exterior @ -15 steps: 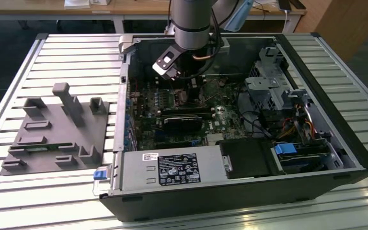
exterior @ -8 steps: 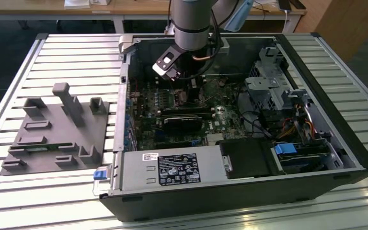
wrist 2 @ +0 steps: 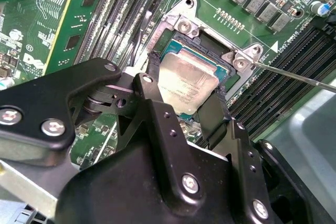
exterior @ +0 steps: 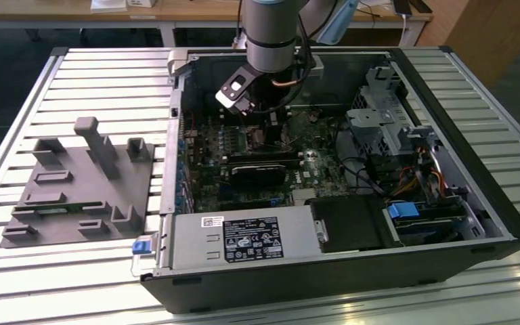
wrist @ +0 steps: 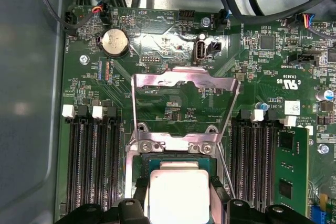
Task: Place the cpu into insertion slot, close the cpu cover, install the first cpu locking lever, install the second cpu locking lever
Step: 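Place the cpu into insertion slot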
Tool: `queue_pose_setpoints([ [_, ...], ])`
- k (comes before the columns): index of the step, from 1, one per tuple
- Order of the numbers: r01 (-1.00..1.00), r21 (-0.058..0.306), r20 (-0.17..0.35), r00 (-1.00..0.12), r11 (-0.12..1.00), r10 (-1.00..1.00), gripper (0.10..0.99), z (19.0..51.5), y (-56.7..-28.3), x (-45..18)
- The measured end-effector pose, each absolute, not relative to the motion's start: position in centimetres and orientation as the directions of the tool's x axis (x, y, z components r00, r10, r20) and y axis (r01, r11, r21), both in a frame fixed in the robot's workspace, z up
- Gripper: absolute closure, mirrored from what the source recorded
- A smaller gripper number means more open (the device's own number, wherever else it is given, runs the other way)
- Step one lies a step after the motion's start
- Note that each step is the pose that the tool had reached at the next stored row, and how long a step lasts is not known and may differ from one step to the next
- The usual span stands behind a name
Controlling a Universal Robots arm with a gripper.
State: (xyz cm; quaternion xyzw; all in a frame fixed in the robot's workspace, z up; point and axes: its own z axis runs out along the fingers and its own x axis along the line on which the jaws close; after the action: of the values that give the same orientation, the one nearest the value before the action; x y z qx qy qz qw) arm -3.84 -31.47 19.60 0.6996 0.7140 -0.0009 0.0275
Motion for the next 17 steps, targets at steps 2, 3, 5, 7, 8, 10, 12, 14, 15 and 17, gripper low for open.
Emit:
queue_pose_setpoints([
  [2, 0.999, 0.037, -0.04, -0.02, 0.021, 0.999, 0.545, 19.55, -31.47, -3.83],
  [3, 0.999, 0.037, -0.041, -0.02, 0.021, 0.999, 0.545, 19.54, -31.47, -3.83],
  [5, 0.999, 0.037, -0.041, -0.02, 0.021, 0.999, 0.545, 19.53, -31.47, -3.83],
  [7, 0.999, 0.037, -0.041, -0.02, 0.021, 0.999, 0.533, 19.52, -31.47, -3.83],
  [8, 0.999, 0.037, -0.041, -0.02, 0.021, 0.999, 0.533, 19.52, -31.47, -3.84],
  [10, 0.999, 0.037, -0.041, -0.02, 0.021, 0.999, 0.471, 19.51, -31.47, -3.83],
  [12, 0.999, 0.037, -0.041, -0.02, 0.021, 0.999, 0.471, 19.51, -31.47, -3.83],
  [14, 0.999, 0.037, -0.04, -0.019, 0.021, 0.999, 0.471, 19.5, -31.43, -3.83],
  [15, 0.999, 0.037, -0.04, -0.019, 0.021, 0.999, 0.471, 19.5, -31.4, -3.83],
  [17, 0.999, 0.037, -0.041, -0.02, 0.021, 0.999, 0.471, 19.51, -31.31, -3.83],
])
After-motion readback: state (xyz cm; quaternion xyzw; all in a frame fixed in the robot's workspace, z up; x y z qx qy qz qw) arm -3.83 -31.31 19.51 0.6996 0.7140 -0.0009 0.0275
